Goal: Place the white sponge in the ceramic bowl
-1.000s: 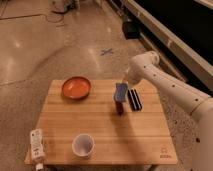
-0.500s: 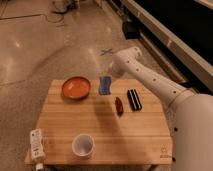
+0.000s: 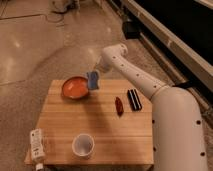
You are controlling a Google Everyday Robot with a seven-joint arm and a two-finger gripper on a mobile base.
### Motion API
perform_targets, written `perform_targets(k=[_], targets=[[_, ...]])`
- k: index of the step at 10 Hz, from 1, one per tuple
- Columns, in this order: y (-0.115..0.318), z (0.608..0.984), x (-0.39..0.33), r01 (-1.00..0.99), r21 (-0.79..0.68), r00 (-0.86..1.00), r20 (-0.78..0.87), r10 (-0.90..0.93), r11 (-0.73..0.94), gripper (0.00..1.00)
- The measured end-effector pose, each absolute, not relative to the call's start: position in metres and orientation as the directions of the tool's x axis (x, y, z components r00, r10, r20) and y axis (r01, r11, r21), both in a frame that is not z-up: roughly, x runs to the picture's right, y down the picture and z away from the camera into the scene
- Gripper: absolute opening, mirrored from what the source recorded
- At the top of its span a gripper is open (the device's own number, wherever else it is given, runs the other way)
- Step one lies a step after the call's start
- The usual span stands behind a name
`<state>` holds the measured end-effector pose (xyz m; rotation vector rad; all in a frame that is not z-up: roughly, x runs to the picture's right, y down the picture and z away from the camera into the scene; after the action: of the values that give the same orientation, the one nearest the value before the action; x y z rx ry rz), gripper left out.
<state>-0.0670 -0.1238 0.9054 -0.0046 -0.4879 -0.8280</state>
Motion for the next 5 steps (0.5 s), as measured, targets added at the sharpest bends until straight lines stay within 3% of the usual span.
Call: perform_targets(k=[5], targets=[[-0.1267,0.9075,-0.0737,0.708,0.192,0.567,0.419,-0.709,0.680,0.00]])
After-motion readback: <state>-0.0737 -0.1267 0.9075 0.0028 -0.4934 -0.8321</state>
